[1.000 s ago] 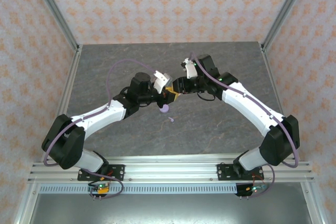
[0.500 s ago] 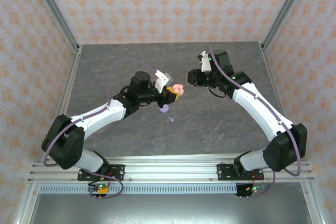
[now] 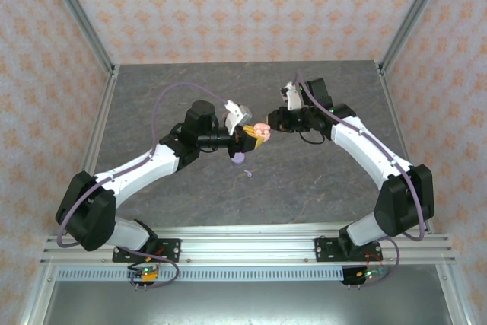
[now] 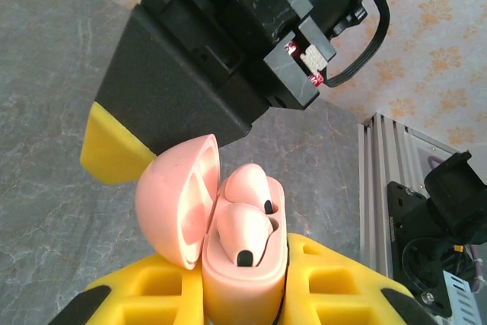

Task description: Insert the wireless bluetooth earbuds into the charging case

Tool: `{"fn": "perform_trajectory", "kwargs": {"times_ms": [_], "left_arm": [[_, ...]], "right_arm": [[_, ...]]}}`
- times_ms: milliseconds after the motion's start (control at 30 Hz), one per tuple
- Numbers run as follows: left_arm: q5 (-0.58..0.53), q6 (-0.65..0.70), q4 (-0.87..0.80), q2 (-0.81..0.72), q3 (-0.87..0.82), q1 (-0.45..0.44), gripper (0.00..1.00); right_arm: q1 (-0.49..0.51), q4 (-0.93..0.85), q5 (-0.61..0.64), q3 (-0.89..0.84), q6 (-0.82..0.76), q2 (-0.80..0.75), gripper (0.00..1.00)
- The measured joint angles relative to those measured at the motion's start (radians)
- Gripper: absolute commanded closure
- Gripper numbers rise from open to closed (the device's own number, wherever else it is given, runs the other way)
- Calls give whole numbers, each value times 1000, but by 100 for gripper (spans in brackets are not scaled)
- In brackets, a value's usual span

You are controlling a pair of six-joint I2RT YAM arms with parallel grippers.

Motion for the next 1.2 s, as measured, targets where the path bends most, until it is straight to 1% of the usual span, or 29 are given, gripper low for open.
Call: {"fn": "perform_trajectory", "kwargs": {"times_ms": [233, 367, 800, 1200], "left_arm": [[0, 0, -14, 2, 12, 0, 80], [0, -4, -15, 21, 41, 0, 80], [1, -15, -42, 74, 77, 0, 81], [8, -34, -71, 78, 80, 1, 81]], "right_arm": [[0, 22, -87, -18, -10, 0, 84], [-5, 34, -104, -32, -14, -5, 84], [-22, 47, -32, -78, -29, -63, 85], [-22, 111, -35, -106, -24, -103, 86]]}}
